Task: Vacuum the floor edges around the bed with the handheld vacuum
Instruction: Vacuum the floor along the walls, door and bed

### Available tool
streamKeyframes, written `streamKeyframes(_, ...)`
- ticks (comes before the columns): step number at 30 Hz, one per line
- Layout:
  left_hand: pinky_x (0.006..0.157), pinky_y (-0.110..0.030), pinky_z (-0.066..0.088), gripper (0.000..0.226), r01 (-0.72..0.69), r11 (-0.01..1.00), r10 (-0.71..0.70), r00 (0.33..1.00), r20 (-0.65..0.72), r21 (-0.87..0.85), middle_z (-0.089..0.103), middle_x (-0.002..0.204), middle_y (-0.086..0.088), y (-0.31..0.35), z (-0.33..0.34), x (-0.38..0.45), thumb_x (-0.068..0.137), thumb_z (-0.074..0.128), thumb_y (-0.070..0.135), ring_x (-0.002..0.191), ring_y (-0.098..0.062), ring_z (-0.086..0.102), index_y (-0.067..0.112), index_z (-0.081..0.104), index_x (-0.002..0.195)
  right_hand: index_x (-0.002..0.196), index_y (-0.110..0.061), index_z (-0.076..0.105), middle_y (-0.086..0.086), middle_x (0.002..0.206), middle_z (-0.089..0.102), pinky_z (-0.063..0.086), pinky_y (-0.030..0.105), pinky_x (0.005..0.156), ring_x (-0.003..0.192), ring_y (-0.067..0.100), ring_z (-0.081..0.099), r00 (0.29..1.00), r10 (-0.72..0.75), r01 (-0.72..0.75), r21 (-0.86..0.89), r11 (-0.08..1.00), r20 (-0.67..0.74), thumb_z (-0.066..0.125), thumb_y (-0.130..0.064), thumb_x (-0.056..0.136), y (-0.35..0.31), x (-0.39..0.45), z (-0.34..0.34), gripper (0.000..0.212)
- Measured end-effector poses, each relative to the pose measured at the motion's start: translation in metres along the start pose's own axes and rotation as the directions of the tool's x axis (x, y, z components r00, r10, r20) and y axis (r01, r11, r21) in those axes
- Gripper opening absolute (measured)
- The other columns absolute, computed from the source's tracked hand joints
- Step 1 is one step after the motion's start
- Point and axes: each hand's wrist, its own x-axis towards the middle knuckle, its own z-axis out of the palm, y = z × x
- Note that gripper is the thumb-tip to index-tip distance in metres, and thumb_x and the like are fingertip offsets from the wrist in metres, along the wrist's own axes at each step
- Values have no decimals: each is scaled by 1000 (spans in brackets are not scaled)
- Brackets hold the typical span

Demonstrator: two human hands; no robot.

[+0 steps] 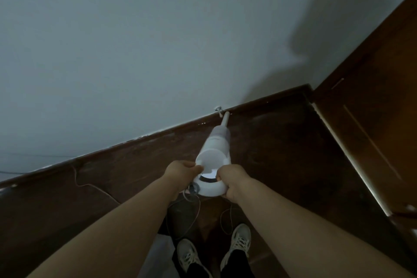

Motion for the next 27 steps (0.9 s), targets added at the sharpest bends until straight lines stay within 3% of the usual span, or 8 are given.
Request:
streamKeyframes(2,72,-30,57,32,-2,1000,2,1000,10,3,67,89,-3,-4,-2,1,90,64,27,79,-19,66,11,66,118,130,-11,52,16,119,57,51,47,94,106,31,57,1000,-2,2,25,1000,-8,50,-3,88,4,0,3,43)
streamKeyframes(7,66,-26,56,33,11,1000,-12,999,44,22,66,87,-2,-20,0,3,93,60,27,77,-16,65,11,63,121,128,-11,53,14,115,57,50,46,95,104,30,57,999,2,-3,-21,1000,-45,51,-2,86,16,1,13,43)
streamKeyframes(10,75,-32,57,32,14,999,-17,998,65,42,67,90,-4,-32,4,3,93,61,28,80,-19,66,11,64,119,124,-9,55,15,114,58,50,46,94,104,31,57,996,21,-29,-98,995,-87,53,-3,84,24,4,14,40)
streamKeyframes(15,53,-22,54,33,31,996,-40,993,109,78,67,97,-7,-38,13,-6,92,60,28,73,-15,65,12,62,121,120,-10,56,15,110,58,51,45,92,100,30,58,990,22,-45,-166,985,-137,57,-3,82,34,2,6,38)
streamKeyframes(22,61,-28,57,27,24,994,-33,996,82,111,69,87,-7,-12,25,-15,91,62,30,69,-17,66,8,68,105,121,-11,56,13,104,56,51,45,92,100,29,57,995,-72,52,-257,965,-68,52,-2,86,13,-7,-24,37)
streamKeyframes(25,79,-40,59,30,11,994,-20,997,79,112,71,94,-14,2,47,-19,90,62,31,79,-24,68,4,68,102,113,-10,56,11,93,54,52,41,88,96,27,56,995,-94,79,-338,938,-28,51,-1,88,1,-14,-57,26)
streamKeyframes(27,78,-38,59,32,21,995,-29,996,79,93,71,94,-15,16,72,-26,90,63,31,77,-24,69,2,65,105,114,-12,55,12,95,55,53,42,89,99,28,57,996,-88,79,-370,926,-8,53,-1,88,-7,-18,-89,28)
